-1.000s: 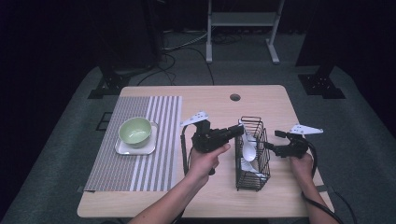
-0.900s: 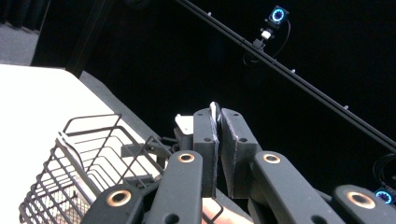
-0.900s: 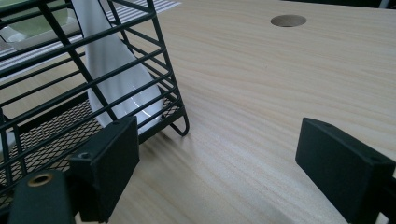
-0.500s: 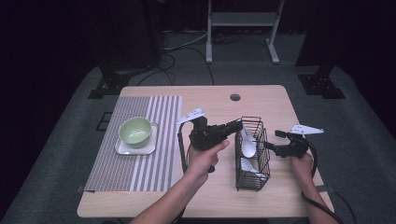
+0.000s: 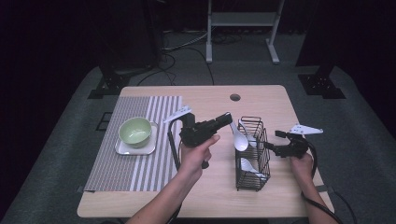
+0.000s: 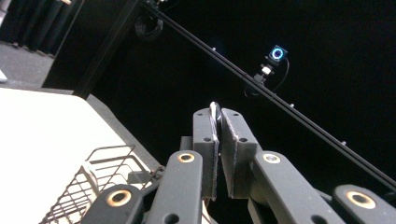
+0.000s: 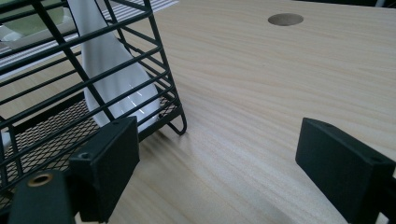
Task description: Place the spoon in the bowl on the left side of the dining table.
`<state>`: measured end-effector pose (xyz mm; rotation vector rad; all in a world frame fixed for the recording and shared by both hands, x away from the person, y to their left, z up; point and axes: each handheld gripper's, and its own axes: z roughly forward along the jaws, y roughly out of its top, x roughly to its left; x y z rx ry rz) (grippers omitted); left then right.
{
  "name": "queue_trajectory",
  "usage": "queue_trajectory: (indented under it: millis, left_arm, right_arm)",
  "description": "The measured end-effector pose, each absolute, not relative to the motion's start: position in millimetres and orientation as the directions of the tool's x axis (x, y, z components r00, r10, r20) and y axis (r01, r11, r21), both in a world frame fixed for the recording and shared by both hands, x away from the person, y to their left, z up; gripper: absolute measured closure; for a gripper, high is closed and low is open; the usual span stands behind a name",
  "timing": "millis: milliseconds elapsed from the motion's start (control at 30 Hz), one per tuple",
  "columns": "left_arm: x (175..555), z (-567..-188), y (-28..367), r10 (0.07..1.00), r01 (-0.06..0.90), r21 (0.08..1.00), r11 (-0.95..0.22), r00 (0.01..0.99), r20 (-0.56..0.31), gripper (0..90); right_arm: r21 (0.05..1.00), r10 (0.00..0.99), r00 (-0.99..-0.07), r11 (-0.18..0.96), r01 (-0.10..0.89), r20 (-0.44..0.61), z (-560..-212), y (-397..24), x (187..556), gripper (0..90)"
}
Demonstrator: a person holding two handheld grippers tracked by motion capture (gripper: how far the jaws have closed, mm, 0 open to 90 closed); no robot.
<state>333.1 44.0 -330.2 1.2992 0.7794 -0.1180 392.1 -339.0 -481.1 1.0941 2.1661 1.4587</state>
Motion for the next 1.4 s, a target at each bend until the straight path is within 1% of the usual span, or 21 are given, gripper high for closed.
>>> queue_trajectory:
  millis: [200,733,867,1167,1400]
  left_arm:
    - [333,-333,57,0.339,0.492,0.806,0.329,0.735,-0.587,84.9]
    - [334,-340,90,0.427,0.466,0.817,0.338,0.698,-0.575,84.9]
    - [335,-342,97,0.434,0.47,0.812,0.346,0.687,-0.583,84.9]
    - [334,-343,105,0.453,0.456,0.821,0.344,0.685,-0.571,84.9]
    - [336,-348,118,0.467,0.463,0.808,0.366,0.66,-0.589,84.9]
  right_arm:
    - [0.885,0.737,-0.659,0.199,0.422,0.149,-481,-338,392,12.3]
    - [0.882,0.74,-0.656,0.203,0.426,0.147,-481,-338,393,12.3]
    - [0.883,0.74,-0.656,0.2,0.425,0.148,-481,-338,393,12.3]
    - [0.881,0.741,-0.655,0.2,0.428,0.15,-481,-338,393,12.3]
    - [0.879,0.742,-0.655,0.208,0.43,0.145,-481,-337,393,12.3]
